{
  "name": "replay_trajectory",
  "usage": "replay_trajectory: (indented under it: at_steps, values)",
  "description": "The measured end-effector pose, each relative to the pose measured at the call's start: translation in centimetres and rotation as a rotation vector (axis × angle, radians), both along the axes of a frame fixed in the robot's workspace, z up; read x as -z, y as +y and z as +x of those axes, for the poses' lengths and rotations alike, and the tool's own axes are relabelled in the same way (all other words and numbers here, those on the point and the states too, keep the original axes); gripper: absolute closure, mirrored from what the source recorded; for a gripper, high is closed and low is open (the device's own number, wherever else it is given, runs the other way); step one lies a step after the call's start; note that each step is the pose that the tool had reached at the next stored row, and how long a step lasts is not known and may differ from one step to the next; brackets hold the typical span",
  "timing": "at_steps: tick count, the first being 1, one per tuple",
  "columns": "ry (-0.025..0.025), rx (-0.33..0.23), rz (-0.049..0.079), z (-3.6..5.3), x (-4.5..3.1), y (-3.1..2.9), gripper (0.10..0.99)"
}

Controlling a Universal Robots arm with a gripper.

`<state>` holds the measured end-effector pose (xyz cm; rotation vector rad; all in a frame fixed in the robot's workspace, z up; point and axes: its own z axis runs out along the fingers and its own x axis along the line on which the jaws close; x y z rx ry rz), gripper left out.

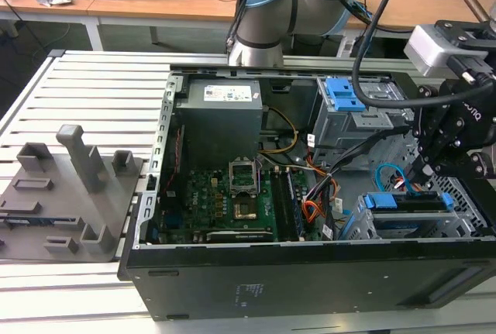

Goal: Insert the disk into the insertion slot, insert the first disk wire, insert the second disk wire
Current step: 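Insert the second disk wire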

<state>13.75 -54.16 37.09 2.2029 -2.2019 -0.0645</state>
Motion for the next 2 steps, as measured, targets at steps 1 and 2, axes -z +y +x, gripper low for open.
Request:
replay_trajectory:
  at_steps: [1,2]
  values:
    - [0.0000,0.000,0.000,0.00,0.00,0.00,0.980]
    - [0.0000,0.000,0.000,-0.01,0.00,0.00,0.980]
